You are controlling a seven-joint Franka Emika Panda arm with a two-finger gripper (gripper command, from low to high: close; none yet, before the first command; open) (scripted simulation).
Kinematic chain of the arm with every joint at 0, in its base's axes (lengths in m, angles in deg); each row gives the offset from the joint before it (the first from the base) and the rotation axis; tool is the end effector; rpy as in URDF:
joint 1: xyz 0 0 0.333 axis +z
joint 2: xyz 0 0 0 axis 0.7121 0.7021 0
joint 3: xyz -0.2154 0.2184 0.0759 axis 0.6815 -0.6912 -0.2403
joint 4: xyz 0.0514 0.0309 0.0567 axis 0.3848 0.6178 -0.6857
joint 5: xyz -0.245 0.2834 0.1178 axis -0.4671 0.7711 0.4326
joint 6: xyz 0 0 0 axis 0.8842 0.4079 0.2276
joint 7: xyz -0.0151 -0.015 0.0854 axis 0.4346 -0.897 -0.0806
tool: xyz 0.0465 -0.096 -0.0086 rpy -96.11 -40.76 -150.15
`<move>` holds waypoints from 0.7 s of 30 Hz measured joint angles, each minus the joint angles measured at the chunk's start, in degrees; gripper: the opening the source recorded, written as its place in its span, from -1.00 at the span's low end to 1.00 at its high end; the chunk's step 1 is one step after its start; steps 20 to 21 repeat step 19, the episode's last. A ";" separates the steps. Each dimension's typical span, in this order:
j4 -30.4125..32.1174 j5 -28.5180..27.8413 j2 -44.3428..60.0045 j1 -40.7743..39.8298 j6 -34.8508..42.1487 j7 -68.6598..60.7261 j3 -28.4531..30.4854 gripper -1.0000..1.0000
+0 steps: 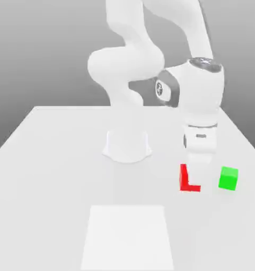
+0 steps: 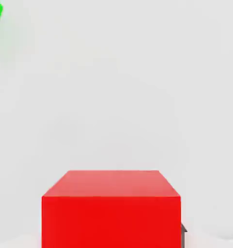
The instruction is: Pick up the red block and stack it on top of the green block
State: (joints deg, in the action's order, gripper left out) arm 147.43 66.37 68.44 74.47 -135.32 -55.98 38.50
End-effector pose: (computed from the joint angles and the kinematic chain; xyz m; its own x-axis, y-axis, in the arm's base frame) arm 0.2899 0.2026 0.2288 0.5948 0.8039 -0.0007 0.8039 -0.5948 -0.0006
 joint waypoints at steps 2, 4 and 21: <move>-0.53 0.56 -0.30 3.24 0.83 -5.08 -1.54 -1.00; -1.07 1.10 -0.62 6.28 1.68 -10.14 -3.28 -1.00; -3.34 -6.16 11.68 15.92 -8.07 -20.20 -6.86 1.00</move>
